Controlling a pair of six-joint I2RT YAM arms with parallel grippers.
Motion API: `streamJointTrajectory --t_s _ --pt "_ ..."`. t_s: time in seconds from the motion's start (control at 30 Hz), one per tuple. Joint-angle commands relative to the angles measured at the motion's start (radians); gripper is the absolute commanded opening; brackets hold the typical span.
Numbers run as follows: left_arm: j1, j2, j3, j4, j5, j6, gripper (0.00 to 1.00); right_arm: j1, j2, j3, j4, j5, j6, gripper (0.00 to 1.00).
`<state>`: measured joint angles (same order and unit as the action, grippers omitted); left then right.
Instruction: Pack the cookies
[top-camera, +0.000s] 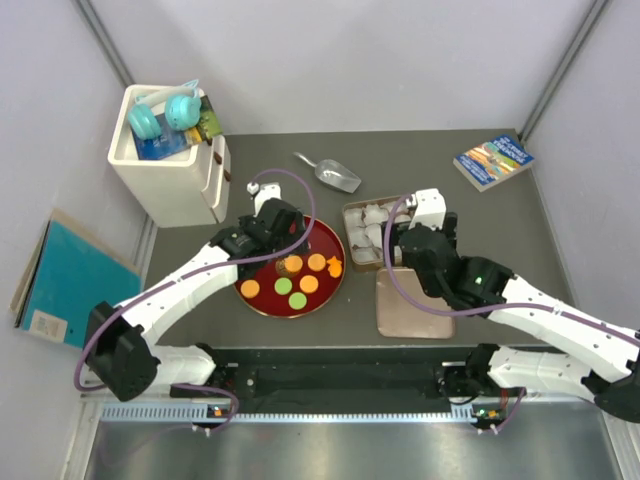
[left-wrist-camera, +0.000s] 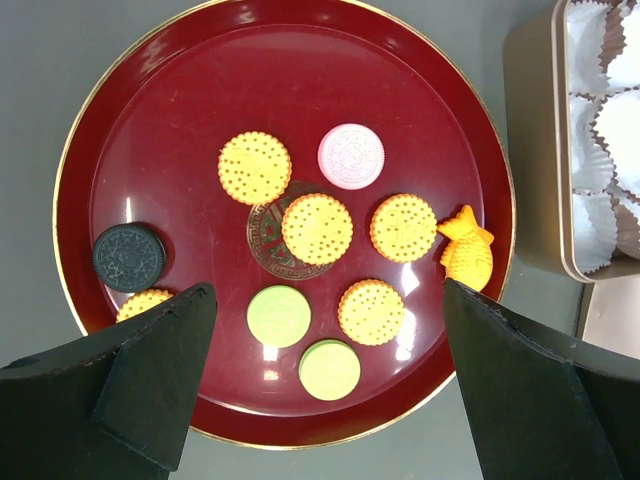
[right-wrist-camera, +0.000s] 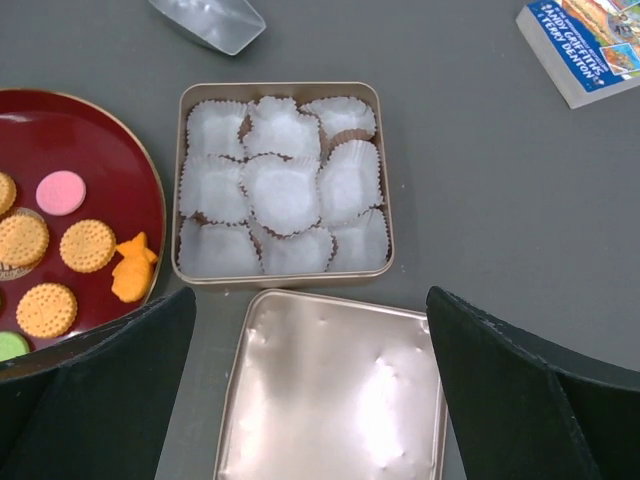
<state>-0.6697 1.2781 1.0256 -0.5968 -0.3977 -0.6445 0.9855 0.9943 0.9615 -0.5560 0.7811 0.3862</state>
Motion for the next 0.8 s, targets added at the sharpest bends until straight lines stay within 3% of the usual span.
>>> streamJointTrajectory --t_s 0.0,0.17,0.27,0.47,0.6,0.77 --pt "-0.004 -0.008 -0.009 0.032 -0.033 -0.014 0.99 0.008 -0.023 -0.017 0.024 0.067 0.009 0.99" --pt "-0.002 -0.02 -0.019 0.054 0.026 0.015 0.99 0.007 -0.052 -0.023 0.011 0.037 -0.001 0.99" --pt "-0.002 -0.049 -0.065 0.133 0.065 0.052 0.92 0.007 -0.059 -0.023 -0.008 0.026 -0.023 0.99" --pt "-0.002 -0.04 -0.102 0.166 -0.081 0.029 0.91 0.007 -0.086 -0.04 -0.05 0.053 0.022 0.99" --pt "-0.002 0.024 -0.038 0.098 -0.087 0.031 0.99 0.007 -0.117 -0.063 -0.039 0.032 0.01 0.99" --pt "0.004 0.11 0.062 0.048 -0.083 0.025 0.99 0.007 -0.125 -0.066 -0.045 0.029 0.023 0.99"
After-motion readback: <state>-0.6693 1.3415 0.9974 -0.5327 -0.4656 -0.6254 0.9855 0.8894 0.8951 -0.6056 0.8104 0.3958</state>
